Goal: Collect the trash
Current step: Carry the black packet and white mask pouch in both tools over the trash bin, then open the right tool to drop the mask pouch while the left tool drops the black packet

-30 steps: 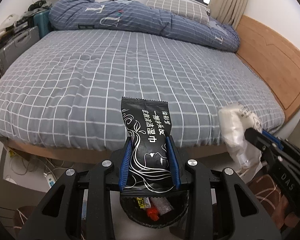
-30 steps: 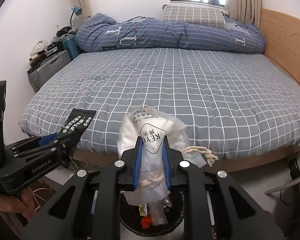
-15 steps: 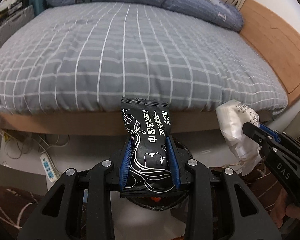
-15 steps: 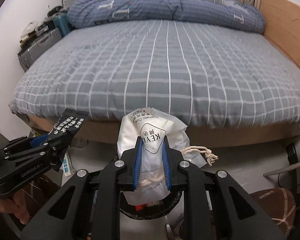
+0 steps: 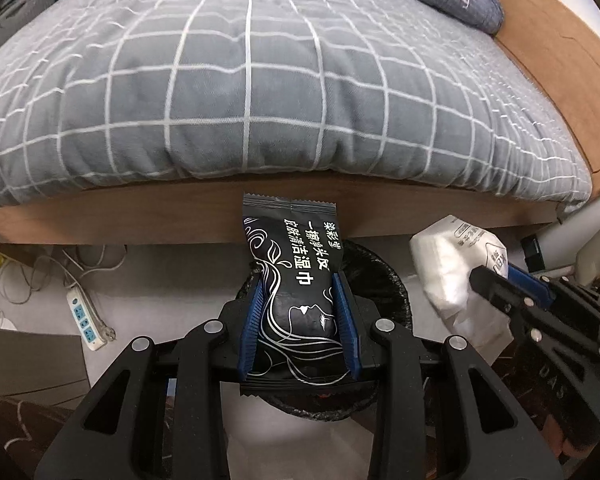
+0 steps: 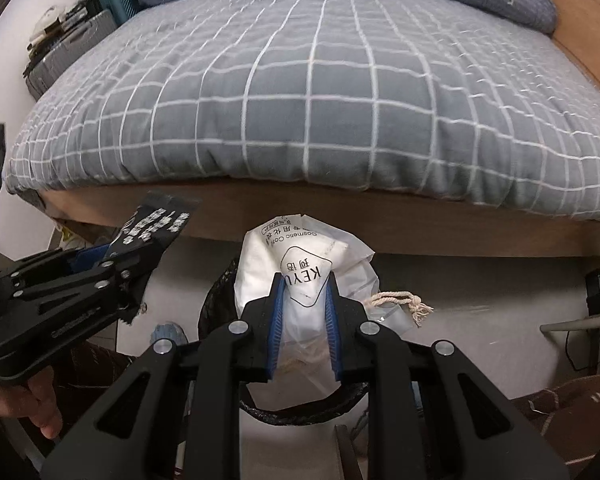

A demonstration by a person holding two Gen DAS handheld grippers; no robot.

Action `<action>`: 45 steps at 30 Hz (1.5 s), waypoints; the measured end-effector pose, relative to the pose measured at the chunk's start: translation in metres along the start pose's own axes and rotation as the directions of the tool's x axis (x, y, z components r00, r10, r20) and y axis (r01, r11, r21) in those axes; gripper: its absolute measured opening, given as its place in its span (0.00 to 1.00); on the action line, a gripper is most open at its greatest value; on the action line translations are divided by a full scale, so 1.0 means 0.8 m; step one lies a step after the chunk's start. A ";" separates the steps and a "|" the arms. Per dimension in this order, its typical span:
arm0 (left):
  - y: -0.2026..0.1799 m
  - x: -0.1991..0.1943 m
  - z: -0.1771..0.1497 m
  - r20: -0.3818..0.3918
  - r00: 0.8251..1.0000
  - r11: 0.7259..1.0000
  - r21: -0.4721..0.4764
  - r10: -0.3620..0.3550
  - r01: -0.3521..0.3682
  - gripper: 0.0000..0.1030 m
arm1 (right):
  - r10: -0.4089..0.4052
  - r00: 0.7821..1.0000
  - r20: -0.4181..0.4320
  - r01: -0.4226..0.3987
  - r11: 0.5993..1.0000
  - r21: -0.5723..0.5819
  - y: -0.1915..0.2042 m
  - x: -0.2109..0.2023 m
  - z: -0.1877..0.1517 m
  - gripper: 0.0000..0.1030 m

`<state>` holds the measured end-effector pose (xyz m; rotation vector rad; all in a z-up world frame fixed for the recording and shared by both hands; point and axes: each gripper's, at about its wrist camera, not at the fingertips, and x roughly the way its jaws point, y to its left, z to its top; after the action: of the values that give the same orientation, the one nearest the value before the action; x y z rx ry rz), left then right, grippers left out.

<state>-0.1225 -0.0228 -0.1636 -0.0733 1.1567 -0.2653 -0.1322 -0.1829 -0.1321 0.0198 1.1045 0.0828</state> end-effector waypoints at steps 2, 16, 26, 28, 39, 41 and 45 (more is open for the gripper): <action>0.004 0.008 0.000 -0.015 1.000 1.000 -0.005 0.001 -0.001 0.32 | 0.005 1.000 -0.016 -0.005 1.000 -0.006 0.005 0.007 0.000 0.18; 0.060 0.005 -0.004 -0.018 1.000 0.997 -0.076 0.007 -0.008 0.32 | 0.023 0.998 -0.059 -0.025 0.999 -0.041 0.039 0.041 0.000 0.50; 0.031 0.031 -0.009 -0.053 0.999 0.999 -0.047 -0.008 0.006 0.32 | -0.034 0.998 -0.046 0.034 0.999 0.014 -0.026 0.043 -0.025 0.79; 0.013 0.038 -0.010 -0.064 0.998 1.000 -0.021 -0.019 0.018 0.32 | -0.051 0.998 -0.039 0.053 0.998 0.039 -0.044 0.041 -0.031 0.84; -0.057 0.067 -0.016 -0.084 0.996 0.996 0.081 -0.043 0.049 0.34 | -0.141 0.990 0.003 0.139 0.983 0.122 -0.105 0.024 -0.035 0.92; -0.060 0.069 -0.017 -0.081 0.996 0.995 0.092 -0.040 0.047 0.36 | -0.148 0.989 0.001 0.146 0.981 0.126 -0.108 0.025 -0.036 0.92; -0.064 0.074 -0.020 -0.078 0.997 0.995 0.097 -0.024 0.032 0.44 | -0.148 0.989 0.000 0.147 0.980 0.131 -0.108 0.026 -0.035 0.92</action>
<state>-0.1240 -0.0857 -0.2130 0.0068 1.2174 -0.3520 -0.1427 -0.2680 -0.1681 0.0556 1.0965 -0.1230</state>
